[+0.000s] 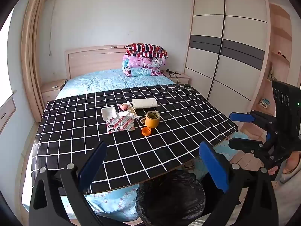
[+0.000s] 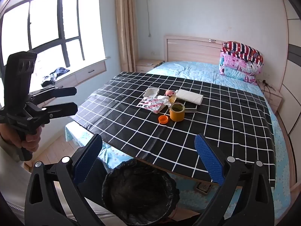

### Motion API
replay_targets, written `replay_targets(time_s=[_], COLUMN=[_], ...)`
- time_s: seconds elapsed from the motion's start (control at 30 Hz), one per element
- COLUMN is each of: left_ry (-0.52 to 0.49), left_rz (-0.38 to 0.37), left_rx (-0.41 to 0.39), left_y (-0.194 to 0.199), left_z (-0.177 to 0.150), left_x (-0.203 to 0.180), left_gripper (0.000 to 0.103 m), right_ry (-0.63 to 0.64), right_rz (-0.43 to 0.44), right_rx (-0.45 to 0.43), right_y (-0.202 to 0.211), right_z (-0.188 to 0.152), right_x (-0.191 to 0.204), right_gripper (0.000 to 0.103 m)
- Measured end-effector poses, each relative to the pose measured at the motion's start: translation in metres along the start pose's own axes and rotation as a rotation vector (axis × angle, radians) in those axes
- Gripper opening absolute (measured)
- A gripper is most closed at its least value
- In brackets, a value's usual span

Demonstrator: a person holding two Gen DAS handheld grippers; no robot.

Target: Collect trash

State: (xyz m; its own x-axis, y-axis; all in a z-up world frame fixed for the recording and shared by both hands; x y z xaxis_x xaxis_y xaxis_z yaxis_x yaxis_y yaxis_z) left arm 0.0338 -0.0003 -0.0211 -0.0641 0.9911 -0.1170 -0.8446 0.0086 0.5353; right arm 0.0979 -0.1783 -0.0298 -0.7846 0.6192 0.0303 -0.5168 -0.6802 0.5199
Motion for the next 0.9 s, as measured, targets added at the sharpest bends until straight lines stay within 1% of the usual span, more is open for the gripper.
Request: replay_targets(time_s=[0.27,0.43,0.47,0.9], left_ry=[-0.001,0.004,-0.002,-0.006], left_rz=[0.002,0.005,0.004,0.002], left_rx=[0.001,-0.003,-0.009,-0.013], left_y=[-0.0034,-0.0064,0.0004,0.0014], left_z=[0.0023,-0.0033,0.0007,0.0013], left_x=[0.0015,0.0044,0.0022,-0.0001], left_gripper=[0.095,0.095,0.095,0.095], right_ry=[-0.008,-0.007,-0.006,-0.005], right_rz=[0.005,0.005,0.005,0.006], right_rx=[0.003,0.003,0.003,0.002], right_y=[0.0012,0.0022,0.0001,-0.0006], right_z=[0.0007,-0.0011,-0.0003,0.0002], right_x=[0.0005,-0.0016,0.0007,0.0044], right_gripper=[0.100,0.100,0.100,0.100])
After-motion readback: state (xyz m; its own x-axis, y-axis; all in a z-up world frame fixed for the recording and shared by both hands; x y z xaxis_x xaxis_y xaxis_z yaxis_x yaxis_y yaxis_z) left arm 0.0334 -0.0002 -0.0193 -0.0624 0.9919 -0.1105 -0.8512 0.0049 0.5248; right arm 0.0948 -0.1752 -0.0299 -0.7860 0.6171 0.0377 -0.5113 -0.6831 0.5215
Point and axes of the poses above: each gripper's, at about its wrist camera, not at the fingertips, and y roughly against the way its jaws point, x to its left, z to its top, the point moved 4 cm from there along -y, roughly the way its jaws point, and after that the axes turned 2 degrees about y, right-handed, at the moved point
